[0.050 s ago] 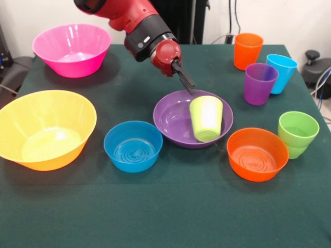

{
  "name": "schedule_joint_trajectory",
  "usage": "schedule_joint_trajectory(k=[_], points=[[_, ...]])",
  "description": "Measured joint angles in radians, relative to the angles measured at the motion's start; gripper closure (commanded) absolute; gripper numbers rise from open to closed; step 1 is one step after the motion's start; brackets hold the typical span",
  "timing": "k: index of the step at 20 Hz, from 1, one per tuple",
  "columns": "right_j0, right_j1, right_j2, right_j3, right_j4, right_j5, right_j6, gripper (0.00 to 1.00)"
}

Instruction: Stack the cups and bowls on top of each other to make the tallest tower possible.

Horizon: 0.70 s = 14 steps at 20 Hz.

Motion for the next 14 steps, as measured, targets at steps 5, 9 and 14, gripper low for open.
schedule_joint_trajectory(k=[5, 9, 14], points=[[0.006, 0.024, -0.001, -0.001, 0.022, 0.000, 0.000, 0.00], [0.006, 0.040, -0.003, -0.006, 0.034, -0.001, 0.000, 0.00], [0.006, 0.053, -0.012, -0.009, 0.043, 0.000, 0.000, 0.00]])
